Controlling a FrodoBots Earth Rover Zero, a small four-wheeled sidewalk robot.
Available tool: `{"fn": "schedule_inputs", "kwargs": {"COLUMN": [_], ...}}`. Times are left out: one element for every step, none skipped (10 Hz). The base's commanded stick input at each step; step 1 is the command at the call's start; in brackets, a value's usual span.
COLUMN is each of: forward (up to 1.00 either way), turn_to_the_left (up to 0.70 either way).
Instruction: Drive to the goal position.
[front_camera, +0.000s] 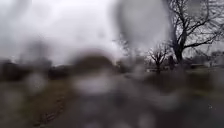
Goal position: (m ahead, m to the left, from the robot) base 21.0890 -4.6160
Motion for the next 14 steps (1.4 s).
{"fn": "schedule_inputs", "kwargs": {"forward": [0.85,0.85,0.85,0.85,0.85,0.85,0.85,0.85,0.85,0.85,0.85,0.85,0.85,0.85], "turn_to_the_left": [0.0,0.0,0.0,0.0,0.0,0.0,0.0,0.0,0.0,0.0,0.0,0.0,0.0,0.0]}}
